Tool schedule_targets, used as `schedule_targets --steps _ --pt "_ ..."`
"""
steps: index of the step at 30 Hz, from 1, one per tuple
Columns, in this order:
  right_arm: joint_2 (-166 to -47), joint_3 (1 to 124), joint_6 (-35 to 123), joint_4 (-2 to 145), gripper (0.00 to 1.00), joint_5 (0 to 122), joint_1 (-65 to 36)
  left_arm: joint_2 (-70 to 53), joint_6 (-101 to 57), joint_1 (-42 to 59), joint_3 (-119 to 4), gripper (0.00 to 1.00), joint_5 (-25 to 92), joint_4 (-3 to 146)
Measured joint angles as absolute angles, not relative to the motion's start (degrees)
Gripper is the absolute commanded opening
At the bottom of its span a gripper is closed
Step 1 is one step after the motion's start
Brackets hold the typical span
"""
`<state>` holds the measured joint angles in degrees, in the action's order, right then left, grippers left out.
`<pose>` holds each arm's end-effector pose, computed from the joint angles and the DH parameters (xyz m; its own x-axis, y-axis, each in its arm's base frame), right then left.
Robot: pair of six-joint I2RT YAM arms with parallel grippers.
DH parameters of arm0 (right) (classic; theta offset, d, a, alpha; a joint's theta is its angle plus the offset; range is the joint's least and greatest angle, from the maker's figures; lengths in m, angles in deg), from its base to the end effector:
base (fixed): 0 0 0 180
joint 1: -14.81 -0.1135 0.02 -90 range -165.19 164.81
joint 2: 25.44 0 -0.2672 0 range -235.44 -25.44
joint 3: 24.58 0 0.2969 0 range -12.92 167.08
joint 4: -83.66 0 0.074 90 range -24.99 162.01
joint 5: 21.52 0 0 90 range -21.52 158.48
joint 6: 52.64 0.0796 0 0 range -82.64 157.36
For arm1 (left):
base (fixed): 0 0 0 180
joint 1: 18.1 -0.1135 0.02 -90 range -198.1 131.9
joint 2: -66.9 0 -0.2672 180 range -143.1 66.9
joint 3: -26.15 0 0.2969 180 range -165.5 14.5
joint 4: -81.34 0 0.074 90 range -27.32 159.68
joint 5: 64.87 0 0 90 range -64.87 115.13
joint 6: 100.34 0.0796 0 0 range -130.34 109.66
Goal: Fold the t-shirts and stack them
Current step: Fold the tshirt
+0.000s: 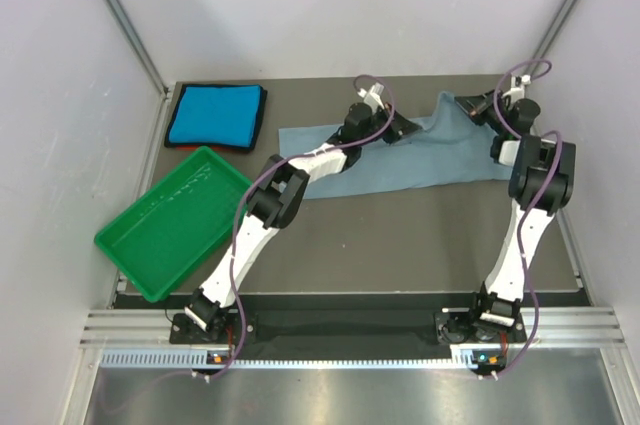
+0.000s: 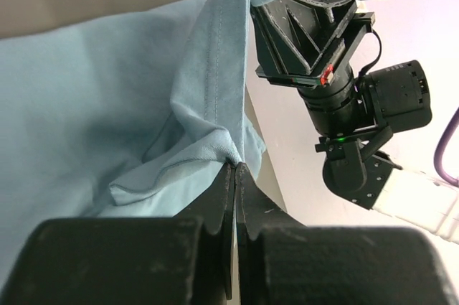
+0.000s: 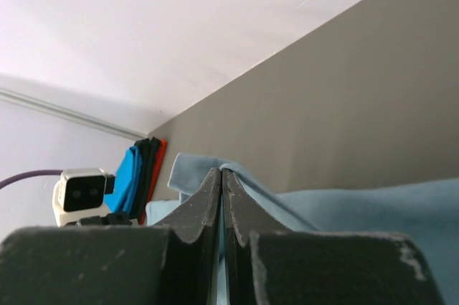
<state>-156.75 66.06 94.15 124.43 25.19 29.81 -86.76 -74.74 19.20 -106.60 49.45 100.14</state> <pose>0.5488 -0.0905 0.1209 -0.3956 0.7365 -0.5487 -0.2610 0.4827 0.8360 0.5236 -0.4401 0.1207 -0.8059 -0.4192 -0.4181 0.3536 0.2256 -0.9078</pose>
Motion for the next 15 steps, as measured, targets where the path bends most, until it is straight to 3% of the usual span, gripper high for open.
schedule_targets --steps 10,15 --pt "-160.75 68.31 98.7 131.18 0.0 25.06 28.52 -87.05 -72.34 18.65 -108.33 0.0 49.51 99.86" --pt "-159.89 62.8 99.22 133.79 0.0 25.06 29.37 -87.07 -73.01 18.65 -106.93 0.0 50.34 100.64"
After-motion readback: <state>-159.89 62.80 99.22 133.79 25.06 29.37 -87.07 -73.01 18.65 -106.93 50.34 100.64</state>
